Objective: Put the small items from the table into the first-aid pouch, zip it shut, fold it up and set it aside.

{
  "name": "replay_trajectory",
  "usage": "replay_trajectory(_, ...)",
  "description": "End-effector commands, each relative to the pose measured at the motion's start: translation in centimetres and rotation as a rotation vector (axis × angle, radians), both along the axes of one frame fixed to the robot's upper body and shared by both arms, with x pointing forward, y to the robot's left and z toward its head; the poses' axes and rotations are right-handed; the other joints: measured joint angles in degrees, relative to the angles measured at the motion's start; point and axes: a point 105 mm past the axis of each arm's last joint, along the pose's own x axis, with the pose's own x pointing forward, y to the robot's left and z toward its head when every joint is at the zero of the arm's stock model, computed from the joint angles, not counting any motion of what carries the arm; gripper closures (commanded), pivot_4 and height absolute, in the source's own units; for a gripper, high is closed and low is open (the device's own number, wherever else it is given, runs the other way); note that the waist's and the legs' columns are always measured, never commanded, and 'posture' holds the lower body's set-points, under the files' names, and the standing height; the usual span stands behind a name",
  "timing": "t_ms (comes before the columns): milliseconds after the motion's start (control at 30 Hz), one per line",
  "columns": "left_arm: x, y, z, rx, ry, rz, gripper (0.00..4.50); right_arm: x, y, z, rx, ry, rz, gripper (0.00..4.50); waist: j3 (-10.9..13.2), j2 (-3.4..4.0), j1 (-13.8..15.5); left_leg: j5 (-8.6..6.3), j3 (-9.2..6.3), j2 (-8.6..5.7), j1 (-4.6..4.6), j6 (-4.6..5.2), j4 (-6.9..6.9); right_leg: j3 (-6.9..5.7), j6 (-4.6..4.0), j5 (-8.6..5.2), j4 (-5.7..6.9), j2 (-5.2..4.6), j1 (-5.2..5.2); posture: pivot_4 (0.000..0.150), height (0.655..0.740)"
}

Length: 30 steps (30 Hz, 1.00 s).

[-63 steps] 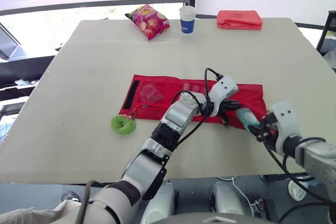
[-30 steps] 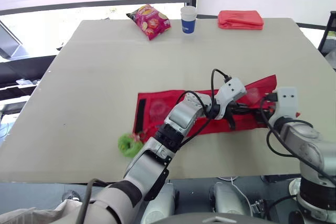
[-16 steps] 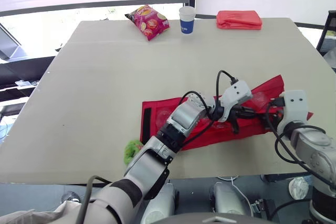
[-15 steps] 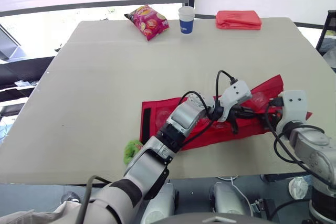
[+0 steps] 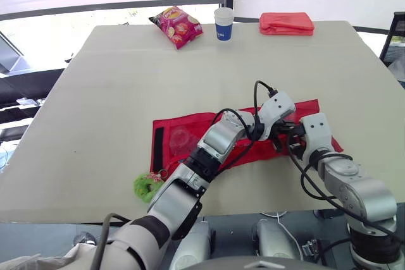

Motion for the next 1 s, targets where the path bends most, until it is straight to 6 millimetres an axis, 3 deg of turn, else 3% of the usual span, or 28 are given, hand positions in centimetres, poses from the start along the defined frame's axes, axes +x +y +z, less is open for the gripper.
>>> replay_trajectory(33,0.3,-0.3,1.9,-0.049,-0.060,0.004,4.50,-0.1,0.2,0.7,0.006,-0.023,0.013,2.67,0.0,0.00,0.0,0.00,0.01,0.00,0.00,0.00,0.00,0.00,0.00,0.00,0.00,0.00,0.00,0.150,0.7400)
replay_trajectory(400,0.3,0.9,1.7,-0.047,-0.048,-0.016,4.50,-1.7,-2.2,2.1,0.026,-0.037,-0.037,2.67,0.0,0.00,0.0,0.00,0.00,0.00,0.00,0.00,-0.01,0.00,0.00,0.00,0.00,0.00,0.00,0.150,0.7400)
replay_trajectory(733,-0.3,3.0,0.6,0.017,-0.072,-0.073,4.50,-6.3,-1.1,4.5,0.085,-0.094,0.243,2.67,0.0,0.00,0.0,0.00,0.02,0.02,0.00,0.01,-0.01,-0.01,0.00,0.00,0.00,0.03,0.02,0.150,0.7400)
replay_trajectory(833,-0.5,3.0,0.4,0.027,-0.100,-0.089,4.50,-7.6,-1.5,5.6,0.203,-0.111,0.302,2.67,0.0,-0.03,0.1,-0.01,0.02,0.01,0.02,0.01,0.00,-0.02,0.00,0.00,-0.02,0.02,0.06,0.150,0.7400)
replay_trajectory(933,-1.1,2.7,0.3,0.031,-0.121,-0.128,4.50,-7.5,-3.4,6.6,0.235,-0.113,0.262,1.79,0.0,-0.04,0.2,-0.01,0.00,0.02,0.01,0.01,0.03,-0.02,0.00,0.00,-0.01,0.02,0.08,0.150,0.7400)
replay_trajectory(967,-1.2,2.5,0.3,0.016,-0.117,-0.127,4.50,-7.4,-4.3,6.7,0.217,-0.101,0.238,1.31,0.0,-0.04,0.2,-0.01,0.00,0.02,0.02,0.01,0.02,-0.02,0.00,0.00,-0.01,0.02,0.08,0.150,0.7400)
replay_trajectory(1000,-1.2,2.5,0.2,0.004,-0.102,-0.123,4.20,-7.2,-5.0,6.8,0.208,-0.093,0.210,0.78,0.0,-0.04,0.2,-0.01,0.02,0.01,0.01,0.02,0.02,-0.02,0.00,0.00,-0.01,0.02,0.08,0.150,0.7400)
